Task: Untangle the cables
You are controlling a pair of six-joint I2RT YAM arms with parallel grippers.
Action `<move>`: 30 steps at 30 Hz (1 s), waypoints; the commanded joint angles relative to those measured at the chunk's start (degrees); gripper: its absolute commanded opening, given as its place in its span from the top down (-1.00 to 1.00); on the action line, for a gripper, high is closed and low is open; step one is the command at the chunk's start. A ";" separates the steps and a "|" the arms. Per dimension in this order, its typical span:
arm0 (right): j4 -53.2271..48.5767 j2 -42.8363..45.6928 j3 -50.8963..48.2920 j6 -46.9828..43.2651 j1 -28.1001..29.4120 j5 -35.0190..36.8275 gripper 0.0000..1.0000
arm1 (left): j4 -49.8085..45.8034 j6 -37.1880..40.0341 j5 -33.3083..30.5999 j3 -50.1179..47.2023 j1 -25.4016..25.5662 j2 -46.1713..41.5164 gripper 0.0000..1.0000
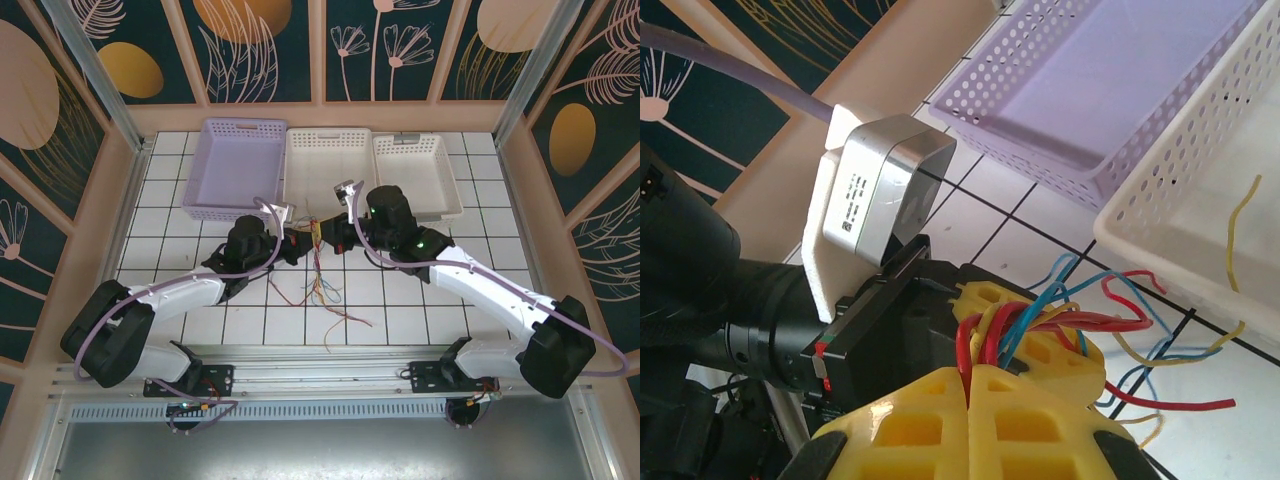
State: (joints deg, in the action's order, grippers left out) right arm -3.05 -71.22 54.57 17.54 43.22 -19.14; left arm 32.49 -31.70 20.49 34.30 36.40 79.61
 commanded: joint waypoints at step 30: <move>0.14 -2.45 -3.35 4.23 -5.03 -4.42 0.80 | -8.24 -2.06 -10.26 -0.50 -0.19 -18.08 1.00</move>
State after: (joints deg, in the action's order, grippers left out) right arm -1.02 -72.38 50.94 21.06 38.92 -21.65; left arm 26.55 -32.69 14.22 30.26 36.36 64.20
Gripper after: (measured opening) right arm 0.071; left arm 0.040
